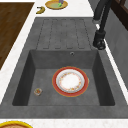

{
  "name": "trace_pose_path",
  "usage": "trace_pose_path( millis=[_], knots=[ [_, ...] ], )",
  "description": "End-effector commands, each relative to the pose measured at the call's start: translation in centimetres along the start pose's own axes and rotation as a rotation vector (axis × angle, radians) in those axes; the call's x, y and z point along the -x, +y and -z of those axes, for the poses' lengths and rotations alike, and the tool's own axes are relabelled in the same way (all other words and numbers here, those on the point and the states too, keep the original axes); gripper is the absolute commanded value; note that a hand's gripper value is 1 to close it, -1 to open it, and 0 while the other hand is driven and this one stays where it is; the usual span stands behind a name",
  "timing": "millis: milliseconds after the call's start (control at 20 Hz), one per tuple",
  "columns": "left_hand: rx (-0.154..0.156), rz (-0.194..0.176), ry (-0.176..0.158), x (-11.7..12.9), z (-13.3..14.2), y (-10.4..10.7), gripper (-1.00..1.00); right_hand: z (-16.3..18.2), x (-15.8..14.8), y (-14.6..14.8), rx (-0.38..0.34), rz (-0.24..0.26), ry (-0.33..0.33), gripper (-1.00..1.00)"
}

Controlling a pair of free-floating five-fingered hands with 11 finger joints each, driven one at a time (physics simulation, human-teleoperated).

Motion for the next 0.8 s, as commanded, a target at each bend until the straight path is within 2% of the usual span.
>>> trace_pose_path(
  millis=[0,200,350,400,550,650,750],
  knots=[
    [0.018,-0.027,0.012,-1.8,-1.2,2.3,-1.00,0.0,0.0,0.0,0.000,0.000,0.000,0.00],
    [0.028,-0.032,0.011,-4.3,-2.2,4.3,-1.00,0.0,0.0,0.0,0.000,0.000,0.000,0.00],
    [0.021,-0.039,0.012,-5.9,-3.1,6.1,-1.00,0.0,0.0,0.0,0.000,0.000,0.000,0.00],
    [0.009,-0.035,0.005,-6.3,-3.5,7.0,-1.00,0.0,0.0,0.0,0.000,0.000,0.000,0.00],
    [0.010,-0.059,0.006,-7.6,-4.7,8.2,-1.00,0.0,0.0,0.0,0.000,0.000,0.000,0.00],
    [0.023,-0.075,0.014,-7.7,-4.6,9.0,-1.00,0.0,0.0,0.0,0.000,0.000,0.000,0.00],
    [-0.001,-0.067,0.000,-5.0,-5.6,9.1,-1.00,0.0,0.0,0.0,0.000,0.000,0.000,0.00]
  ],
)
